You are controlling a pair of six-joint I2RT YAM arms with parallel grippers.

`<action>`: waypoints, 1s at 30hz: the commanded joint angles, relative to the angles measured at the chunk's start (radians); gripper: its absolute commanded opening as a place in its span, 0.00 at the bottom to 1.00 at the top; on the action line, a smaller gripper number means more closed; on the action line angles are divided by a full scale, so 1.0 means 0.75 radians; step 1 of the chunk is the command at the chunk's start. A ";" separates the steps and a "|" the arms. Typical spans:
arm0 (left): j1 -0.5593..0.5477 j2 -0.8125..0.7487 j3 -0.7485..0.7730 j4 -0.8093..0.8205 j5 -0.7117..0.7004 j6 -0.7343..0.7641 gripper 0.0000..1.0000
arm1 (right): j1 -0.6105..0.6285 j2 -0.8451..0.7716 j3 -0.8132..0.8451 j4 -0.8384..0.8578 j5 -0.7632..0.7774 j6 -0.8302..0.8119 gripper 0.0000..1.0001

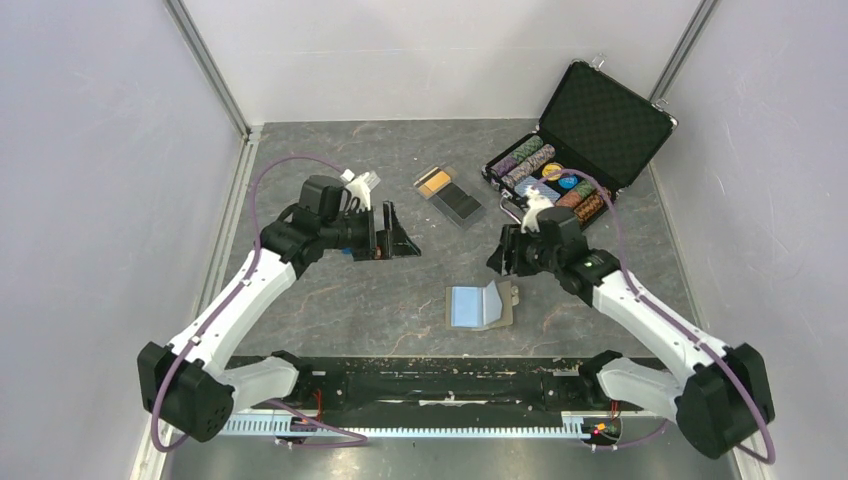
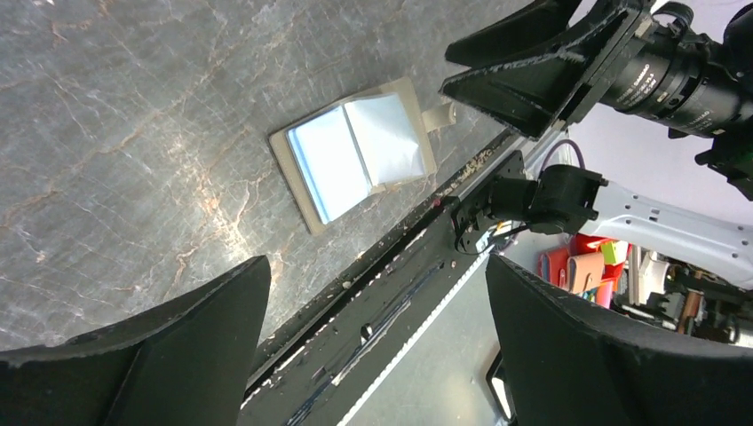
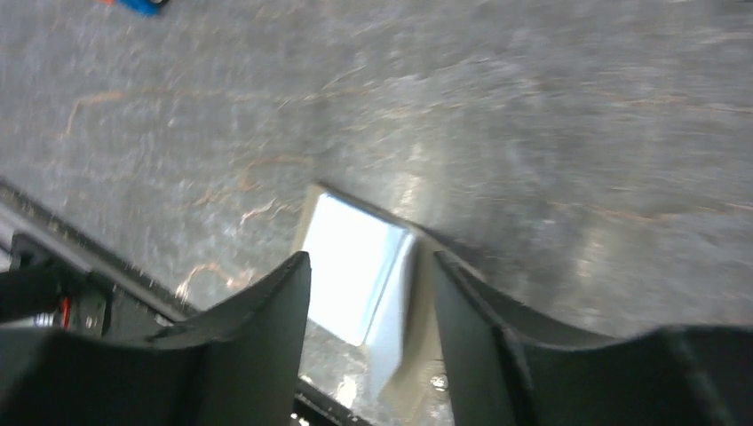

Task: Put the credit cards into the card holder
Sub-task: Place the card holder at the center of the board.

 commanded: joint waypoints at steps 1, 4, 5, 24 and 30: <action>-0.005 0.042 -0.039 0.045 0.117 -0.051 0.94 | 0.140 0.118 0.089 0.006 -0.150 -0.094 0.47; -0.032 0.091 -0.069 0.066 0.169 -0.056 0.86 | 0.201 0.184 0.060 0.024 -0.166 -0.076 0.29; -0.049 0.112 -0.072 0.066 0.173 -0.053 0.83 | 0.204 0.193 0.038 0.033 -0.164 -0.069 0.24; -0.459 0.817 0.185 0.048 0.109 0.263 0.46 | 0.203 0.262 -0.225 0.044 0.060 -0.062 0.08; -0.459 0.973 0.262 0.018 0.049 0.298 0.31 | 0.202 0.263 -0.274 0.100 0.031 -0.043 0.07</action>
